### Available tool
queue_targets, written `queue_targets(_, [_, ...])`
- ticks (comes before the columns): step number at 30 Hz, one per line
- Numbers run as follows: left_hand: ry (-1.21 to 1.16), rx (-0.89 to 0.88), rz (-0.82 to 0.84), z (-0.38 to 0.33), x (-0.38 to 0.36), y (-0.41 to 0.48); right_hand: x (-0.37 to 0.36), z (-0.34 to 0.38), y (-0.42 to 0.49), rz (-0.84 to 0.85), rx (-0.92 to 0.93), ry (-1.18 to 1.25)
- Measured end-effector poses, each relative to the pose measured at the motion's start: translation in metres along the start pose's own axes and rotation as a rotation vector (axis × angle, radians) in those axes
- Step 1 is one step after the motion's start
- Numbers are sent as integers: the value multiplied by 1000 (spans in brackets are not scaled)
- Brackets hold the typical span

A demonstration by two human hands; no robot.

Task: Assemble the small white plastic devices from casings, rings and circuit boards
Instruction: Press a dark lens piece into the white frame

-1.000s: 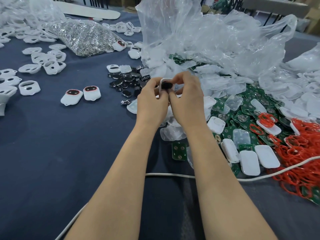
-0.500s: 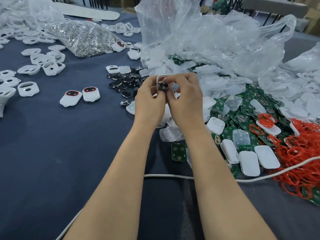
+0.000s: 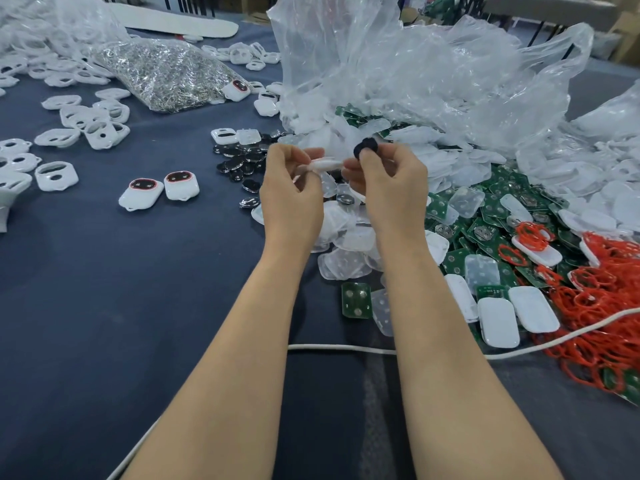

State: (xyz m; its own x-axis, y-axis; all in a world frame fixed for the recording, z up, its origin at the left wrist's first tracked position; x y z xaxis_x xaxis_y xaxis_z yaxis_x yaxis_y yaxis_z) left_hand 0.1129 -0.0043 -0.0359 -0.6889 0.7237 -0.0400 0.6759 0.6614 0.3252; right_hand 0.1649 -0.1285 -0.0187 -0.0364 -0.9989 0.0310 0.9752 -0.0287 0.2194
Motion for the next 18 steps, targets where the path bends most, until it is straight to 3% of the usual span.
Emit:
queue_targets(4, [59, -218, -32, -18, 1, -8, -5, -6, -1, 46, -151, 112])
queue_targets(9, [156, -407, 52, -31, -9, -19, -12, -5, -7, 118, -356, 516])
queue_targets(13, [225, -465, 35, -33, -10, -20, -1, -3, 0, 27, -209, 291])
queue_targets(15, [218, -427, 21, -30, -7, -17, 4, -1, 1, -24, -125, 207])
queue_targets(18, [136, -175, 32, -14, -4, -7, 9, 2, 2, -60, -39, 134])
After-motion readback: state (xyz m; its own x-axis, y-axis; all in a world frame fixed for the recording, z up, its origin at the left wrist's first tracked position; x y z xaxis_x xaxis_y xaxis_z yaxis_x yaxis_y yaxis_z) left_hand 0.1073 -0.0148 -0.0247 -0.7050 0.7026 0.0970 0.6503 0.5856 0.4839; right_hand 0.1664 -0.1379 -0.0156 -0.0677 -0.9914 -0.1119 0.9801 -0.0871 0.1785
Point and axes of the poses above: each hand's wrist, its own y-axis towards the middle knuckle, its own x-axis out of the back of the hand, z = x × y, the point moved 6 cm from there along y, towards the middle knuckle, and after that the axes turned 2 degrees about -z, right-handed, at the moved point
